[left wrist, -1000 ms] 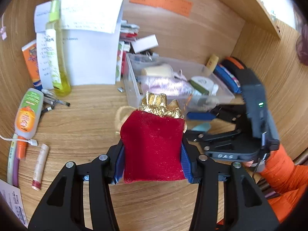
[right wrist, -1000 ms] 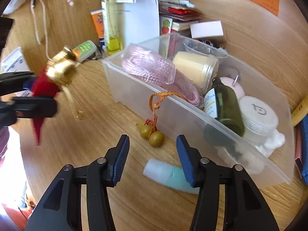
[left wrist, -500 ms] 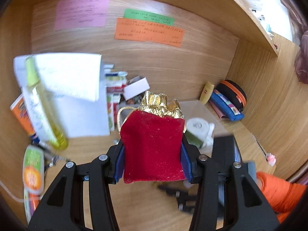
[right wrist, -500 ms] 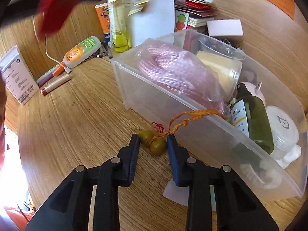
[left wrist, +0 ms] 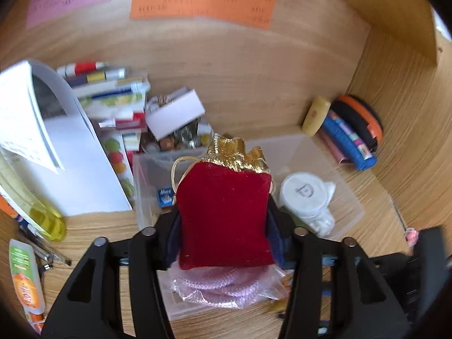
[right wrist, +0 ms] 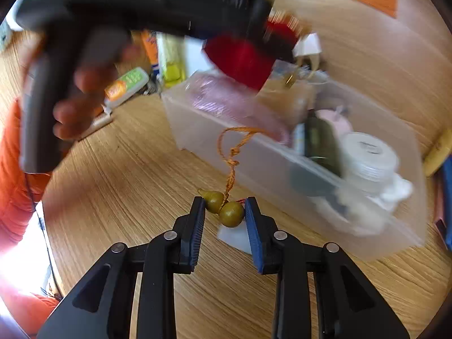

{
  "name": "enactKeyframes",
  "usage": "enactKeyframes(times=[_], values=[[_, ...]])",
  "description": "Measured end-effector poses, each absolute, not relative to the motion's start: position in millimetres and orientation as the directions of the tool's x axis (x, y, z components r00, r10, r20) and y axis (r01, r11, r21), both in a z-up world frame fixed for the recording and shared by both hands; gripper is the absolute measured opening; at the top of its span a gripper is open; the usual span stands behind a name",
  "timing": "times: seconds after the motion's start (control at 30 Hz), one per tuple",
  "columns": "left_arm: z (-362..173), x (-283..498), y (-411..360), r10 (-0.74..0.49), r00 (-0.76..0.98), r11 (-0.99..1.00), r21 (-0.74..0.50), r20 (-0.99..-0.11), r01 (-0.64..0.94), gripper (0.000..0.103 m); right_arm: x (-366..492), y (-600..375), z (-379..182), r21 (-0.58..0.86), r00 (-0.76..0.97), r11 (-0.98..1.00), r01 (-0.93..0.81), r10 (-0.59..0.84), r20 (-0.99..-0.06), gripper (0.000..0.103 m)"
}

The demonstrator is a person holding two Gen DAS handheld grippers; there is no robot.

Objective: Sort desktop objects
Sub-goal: 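Grasp the gourd charm with the right tool while the left holds the red pouch, then drop the red pouch and gourd charm into the clear box with both tools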

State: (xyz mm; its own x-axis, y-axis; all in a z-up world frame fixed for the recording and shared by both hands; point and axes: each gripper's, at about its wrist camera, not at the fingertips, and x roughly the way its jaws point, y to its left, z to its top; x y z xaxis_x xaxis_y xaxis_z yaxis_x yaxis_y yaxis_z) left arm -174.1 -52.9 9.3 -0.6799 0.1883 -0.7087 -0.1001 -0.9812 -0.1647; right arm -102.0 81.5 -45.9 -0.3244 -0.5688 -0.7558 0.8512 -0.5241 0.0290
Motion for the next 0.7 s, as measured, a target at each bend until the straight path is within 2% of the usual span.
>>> enactKeyframes(times=[0.07, 0.17, 0.2, 0.3, 0.43, 0.7], values=[[6.1, -174.5, -52.9, 0.181, -0.676, -0.982, -0.163, -0.714, -0.091, 0.054, -102.9, 92.9, -39.7, 0.025, -0.343, -0.536, 0.844, -0.574, -0.744, 0.026], [7.1, -172.1, -53.9, 0.172, -0.676, -0.984, -0.159, -0.717, -0.081, 0.064, -107.4, 110.4, -31.0, 0.015, -0.379, -0.565, 0.825, -0.574, -0.726, 0.026], [8.4, -171.3, -54.2, 0.159, -0.677, -0.986, -0.149, -0.719, -0.073, 0.071, -109.6, 115.1, -28.6, 0.013, -0.388, -0.571, 0.821, -0.573, -0.722, 0.026], [16.6, -164.4, -50.3, 0.134, -0.695, -0.991, -0.114, -0.707, -0.075, 0.074, -119.0, 129.3, -21.0, 0.014, -0.420, -0.603, 0.797, -0.571, -0.705, 0.026], [26.6, -152.8, -43.1, 0.109, -0.721, -0.994, -0.078, -0.685, -0.076, 0.085, -128.4, 139.7, -11.8, 0.043, -0.426, -0.617, 0.786, -0.591, -0.685, 0.026], [29.2, -108.8, -23.3, 0.145, -0.727, -0.988, -0.057, -0.672, -0.145, 0.085, -134.8, 157.7, 4.0, -0.026, -0.508, -0.649, 0.761, -0.570, -0.646, 0.026]])
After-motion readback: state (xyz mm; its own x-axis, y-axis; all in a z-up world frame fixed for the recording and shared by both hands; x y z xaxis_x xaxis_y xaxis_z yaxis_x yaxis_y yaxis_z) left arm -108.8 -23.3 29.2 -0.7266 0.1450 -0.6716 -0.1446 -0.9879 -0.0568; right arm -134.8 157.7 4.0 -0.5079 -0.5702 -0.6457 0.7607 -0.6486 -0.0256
